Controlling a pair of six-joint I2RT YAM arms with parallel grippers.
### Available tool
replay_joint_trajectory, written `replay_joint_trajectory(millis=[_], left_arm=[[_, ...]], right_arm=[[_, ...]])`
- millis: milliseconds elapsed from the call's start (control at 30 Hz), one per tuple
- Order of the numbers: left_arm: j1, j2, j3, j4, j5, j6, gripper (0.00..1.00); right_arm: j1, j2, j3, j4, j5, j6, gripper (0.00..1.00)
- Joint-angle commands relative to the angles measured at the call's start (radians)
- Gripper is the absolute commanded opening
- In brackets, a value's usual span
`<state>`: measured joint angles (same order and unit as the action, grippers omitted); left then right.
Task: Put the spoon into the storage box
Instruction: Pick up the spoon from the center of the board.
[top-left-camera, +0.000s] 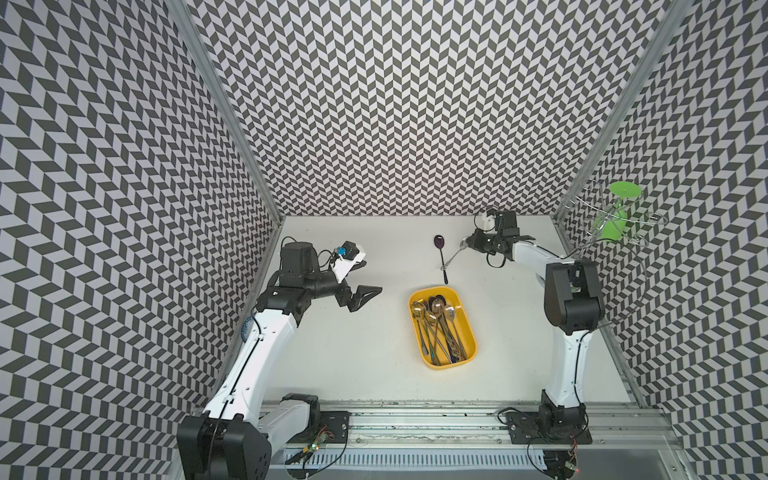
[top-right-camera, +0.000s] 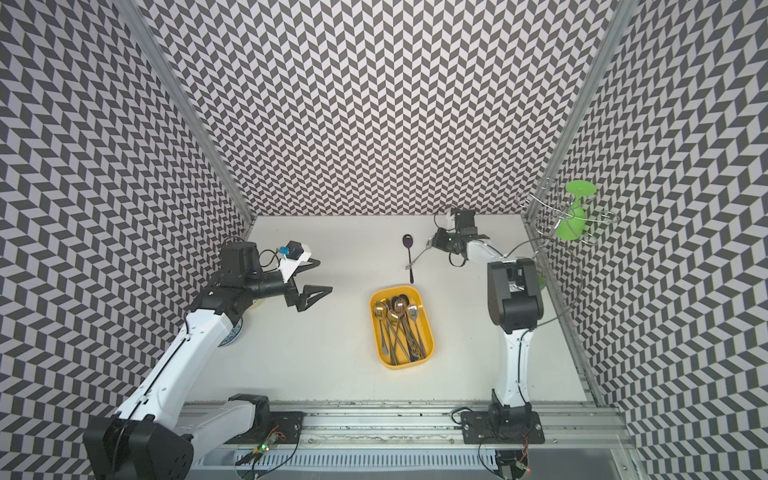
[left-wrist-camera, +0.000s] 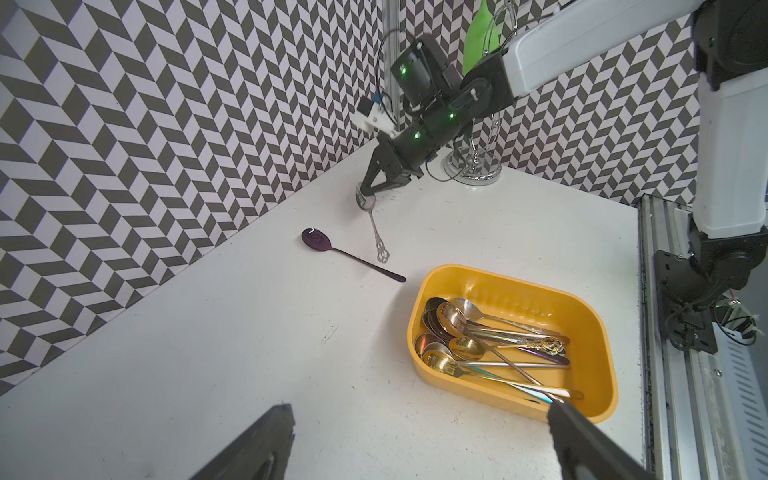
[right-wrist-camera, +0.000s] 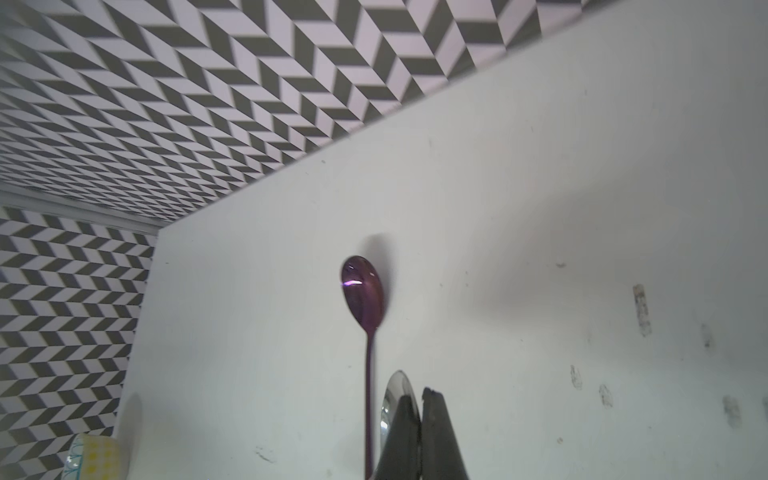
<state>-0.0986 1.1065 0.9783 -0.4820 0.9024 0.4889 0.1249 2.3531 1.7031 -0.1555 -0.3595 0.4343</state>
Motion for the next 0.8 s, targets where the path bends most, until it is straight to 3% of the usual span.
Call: replay_joint_trajectory(millis=[0,167,433,767], left_arm=[[-0.006,-0.007,0.013,-0.008,0.005,0.008,0.99],[-0.007,-0.003,0.016,-0.009,0.007,0.009,0.99],[-0.006,-0.011,0.016,-0.007,0.004,0.007,0.99],[-0.010,-0.020,0.013,-0.001,0.004,0.000,0.99]], right_arm=[[-0.001,-0.009,-0.082,-0.042,0.031,0.002,0.00],[-0.005,-0.140,-0.146,0.043,0.018,-0.009,0.00],[-0.007,-0.319,-0.131,0.025,-0.037,-0.063,0.00],[-0.006,-0.566,-0.187,0.014,-0.183,-0.195,0.00]])
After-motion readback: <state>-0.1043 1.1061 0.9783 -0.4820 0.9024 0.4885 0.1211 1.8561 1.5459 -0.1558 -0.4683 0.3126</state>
